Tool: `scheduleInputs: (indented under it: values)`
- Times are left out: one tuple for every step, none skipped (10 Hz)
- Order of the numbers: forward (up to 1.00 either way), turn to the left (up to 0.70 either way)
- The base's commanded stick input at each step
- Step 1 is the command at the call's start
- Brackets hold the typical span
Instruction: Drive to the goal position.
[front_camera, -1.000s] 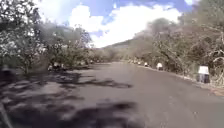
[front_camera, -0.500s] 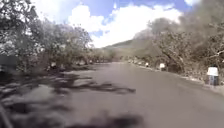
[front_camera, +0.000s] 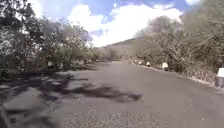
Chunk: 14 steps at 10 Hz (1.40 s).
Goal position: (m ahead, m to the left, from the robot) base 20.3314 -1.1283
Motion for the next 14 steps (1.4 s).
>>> scheduleInputs:
  values:
    - [0.70,0.00]
    - [0.70,0.00]
    - [0.70,0.00]
    - [0.70,0.00]
    - [0.70,-0.23]
    - [0.70,-0.11]
    - [0.70,0.00]
    - [0.70,0.00]
    - [0.70,0.00]
    - [0.70,0.00]
    - [0.70,0.00]
    - [0.70,0.00]
    - [0.70,0.00]
    - [0.70,0.00]
